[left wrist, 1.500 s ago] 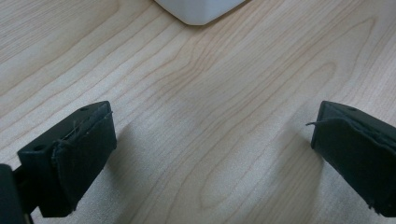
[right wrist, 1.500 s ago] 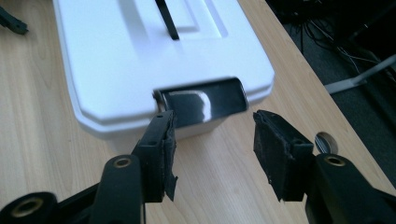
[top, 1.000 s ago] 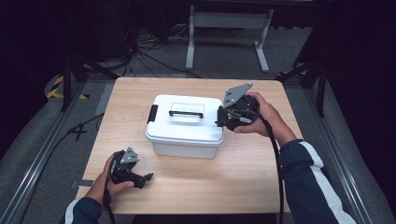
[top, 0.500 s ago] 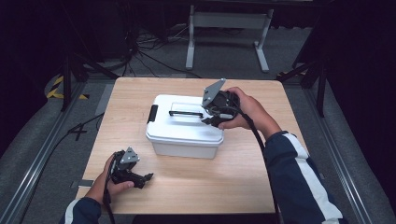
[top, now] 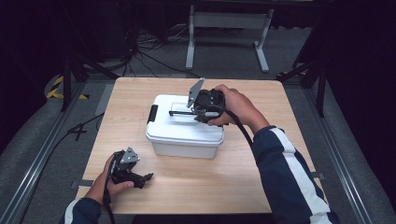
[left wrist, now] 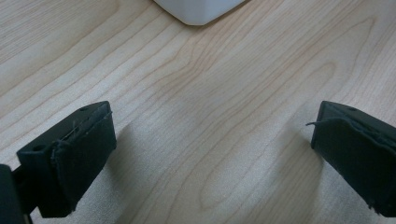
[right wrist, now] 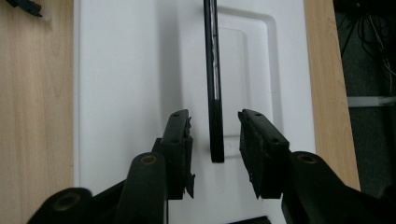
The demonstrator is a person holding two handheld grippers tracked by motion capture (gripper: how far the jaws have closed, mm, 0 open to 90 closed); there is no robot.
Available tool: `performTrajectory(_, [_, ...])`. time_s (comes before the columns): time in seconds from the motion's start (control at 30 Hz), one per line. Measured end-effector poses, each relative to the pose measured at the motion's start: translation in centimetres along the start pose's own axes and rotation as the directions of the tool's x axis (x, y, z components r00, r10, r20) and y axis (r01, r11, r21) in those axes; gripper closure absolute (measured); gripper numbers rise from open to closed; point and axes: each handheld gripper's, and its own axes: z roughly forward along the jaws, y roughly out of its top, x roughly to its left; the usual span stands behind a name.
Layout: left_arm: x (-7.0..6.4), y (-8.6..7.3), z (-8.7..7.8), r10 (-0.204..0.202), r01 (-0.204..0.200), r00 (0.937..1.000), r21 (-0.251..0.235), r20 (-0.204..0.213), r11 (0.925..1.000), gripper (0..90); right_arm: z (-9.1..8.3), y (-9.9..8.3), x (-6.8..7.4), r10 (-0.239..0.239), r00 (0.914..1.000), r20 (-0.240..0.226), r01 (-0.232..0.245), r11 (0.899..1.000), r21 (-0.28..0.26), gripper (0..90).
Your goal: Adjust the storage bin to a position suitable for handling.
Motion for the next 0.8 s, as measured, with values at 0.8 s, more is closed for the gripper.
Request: performTrajectory(0.8, [0.1,0.1,-0.1,0.008,-0.008,1.0,0.007,0.003,0.9999,0.4,1.2,1.2,0.0,-0.032,0.9992,0.026,0.032,0.999,0.01,84.7])
